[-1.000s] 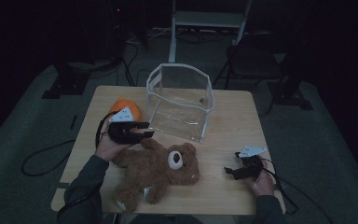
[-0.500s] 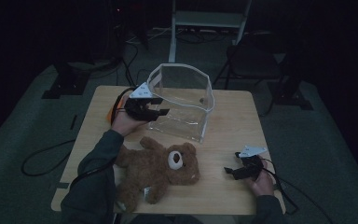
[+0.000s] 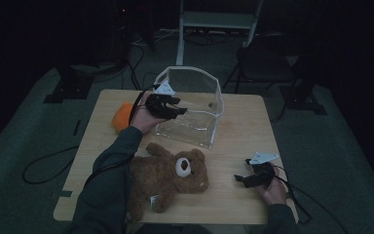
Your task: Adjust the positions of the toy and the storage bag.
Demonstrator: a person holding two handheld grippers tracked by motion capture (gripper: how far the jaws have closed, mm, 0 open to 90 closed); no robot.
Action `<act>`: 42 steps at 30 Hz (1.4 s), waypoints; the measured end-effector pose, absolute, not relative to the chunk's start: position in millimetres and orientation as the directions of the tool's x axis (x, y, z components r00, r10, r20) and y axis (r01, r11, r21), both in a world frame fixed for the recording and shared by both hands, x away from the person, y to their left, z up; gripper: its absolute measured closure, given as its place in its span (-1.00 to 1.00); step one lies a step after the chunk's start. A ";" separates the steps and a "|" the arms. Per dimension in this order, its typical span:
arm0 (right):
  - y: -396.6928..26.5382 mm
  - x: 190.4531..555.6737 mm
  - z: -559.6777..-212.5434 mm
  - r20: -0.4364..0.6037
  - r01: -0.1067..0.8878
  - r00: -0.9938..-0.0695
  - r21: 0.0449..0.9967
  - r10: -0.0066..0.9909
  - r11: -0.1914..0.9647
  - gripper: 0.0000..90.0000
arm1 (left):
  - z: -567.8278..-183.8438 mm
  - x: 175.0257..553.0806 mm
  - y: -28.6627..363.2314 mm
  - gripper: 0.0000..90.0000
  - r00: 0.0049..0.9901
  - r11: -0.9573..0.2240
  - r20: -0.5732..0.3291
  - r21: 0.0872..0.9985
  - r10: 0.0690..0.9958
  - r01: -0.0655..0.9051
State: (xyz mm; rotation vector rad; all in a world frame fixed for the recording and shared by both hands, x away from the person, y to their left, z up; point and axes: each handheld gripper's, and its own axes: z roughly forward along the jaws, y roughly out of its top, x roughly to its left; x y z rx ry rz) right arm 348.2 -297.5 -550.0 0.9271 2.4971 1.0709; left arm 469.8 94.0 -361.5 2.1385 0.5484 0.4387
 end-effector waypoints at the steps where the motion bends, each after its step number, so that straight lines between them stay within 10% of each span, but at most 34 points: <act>1: -297.5 348.2 -550.0 0.004 0.452 -0.759 0.723 0.651 0.522 -0.75 | -361.5 469.8 94.0 0.24 0.841 -0.532 0.112 0.816 0.529 0.226; 13: -297.5 348.2 -550.0 0.004 0.452 -0.759 0.724 0.651 0.522 -0.75 | -363.5 473.7 81.2 0.09 0.846 -0.576 0.146 0.789 0.514 0.214; 21: -297.5 348.2 -550.0 0.004 0.451 -0.759 0.724 0.651 0.522 -0.75 | -365.0 465.5 80.5 0.93 0.867 -0.607 0.140 0.766 0.478 0.211; 42: -297.5 348.2 -549.9 0.004 0.451 -0.759 0.724 0.651 0.522 -0.75 | -364.6 385.8 86.2 0.95 0.967 -0.604 0.065 0.791 0.245 0.100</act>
